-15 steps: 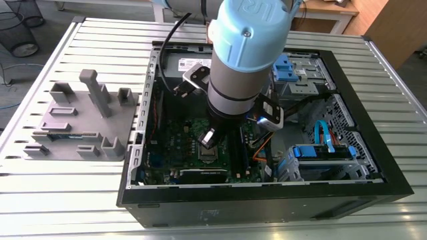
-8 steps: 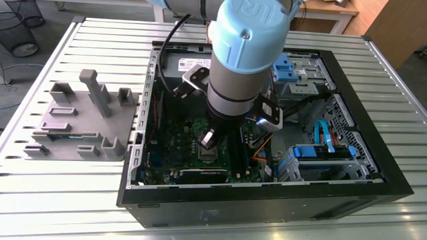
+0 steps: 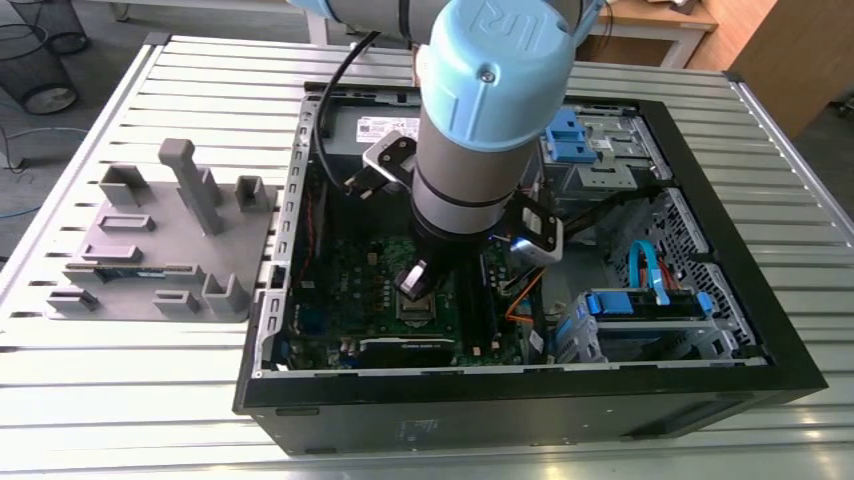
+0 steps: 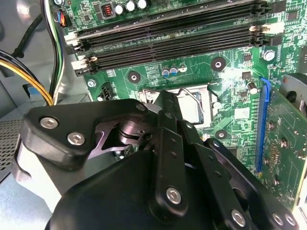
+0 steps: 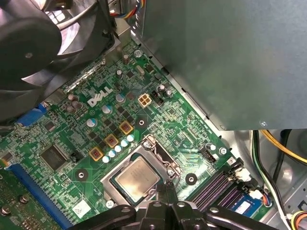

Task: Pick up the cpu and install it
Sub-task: 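Install the first cpu locking lever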

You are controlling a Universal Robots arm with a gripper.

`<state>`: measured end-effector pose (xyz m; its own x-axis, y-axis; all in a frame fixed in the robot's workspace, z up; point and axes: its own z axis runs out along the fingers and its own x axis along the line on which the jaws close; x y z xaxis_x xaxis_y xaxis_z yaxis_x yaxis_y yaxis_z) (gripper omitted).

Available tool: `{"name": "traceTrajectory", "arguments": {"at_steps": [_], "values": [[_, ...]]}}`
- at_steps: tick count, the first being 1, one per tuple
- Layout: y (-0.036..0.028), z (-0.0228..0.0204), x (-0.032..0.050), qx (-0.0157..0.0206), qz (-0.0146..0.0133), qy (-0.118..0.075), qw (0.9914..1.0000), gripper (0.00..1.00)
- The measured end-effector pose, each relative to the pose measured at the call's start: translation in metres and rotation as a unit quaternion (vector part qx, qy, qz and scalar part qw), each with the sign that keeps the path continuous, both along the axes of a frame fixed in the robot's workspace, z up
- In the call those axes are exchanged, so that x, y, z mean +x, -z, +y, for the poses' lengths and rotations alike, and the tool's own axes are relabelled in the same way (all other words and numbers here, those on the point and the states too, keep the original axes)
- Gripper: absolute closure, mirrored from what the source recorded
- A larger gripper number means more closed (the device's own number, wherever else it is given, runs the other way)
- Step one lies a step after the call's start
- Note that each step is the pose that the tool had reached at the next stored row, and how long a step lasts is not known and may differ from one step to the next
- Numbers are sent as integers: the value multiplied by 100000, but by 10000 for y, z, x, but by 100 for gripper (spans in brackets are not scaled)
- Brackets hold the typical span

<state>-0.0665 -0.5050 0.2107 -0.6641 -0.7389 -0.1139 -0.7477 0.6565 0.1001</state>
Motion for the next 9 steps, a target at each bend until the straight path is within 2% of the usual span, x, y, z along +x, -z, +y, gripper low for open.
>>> {"name": "traceTrajectory", "arguments": {"at_steps": [9], "values": [[45,-22,1,-4,-5,2,100000,89]]}}
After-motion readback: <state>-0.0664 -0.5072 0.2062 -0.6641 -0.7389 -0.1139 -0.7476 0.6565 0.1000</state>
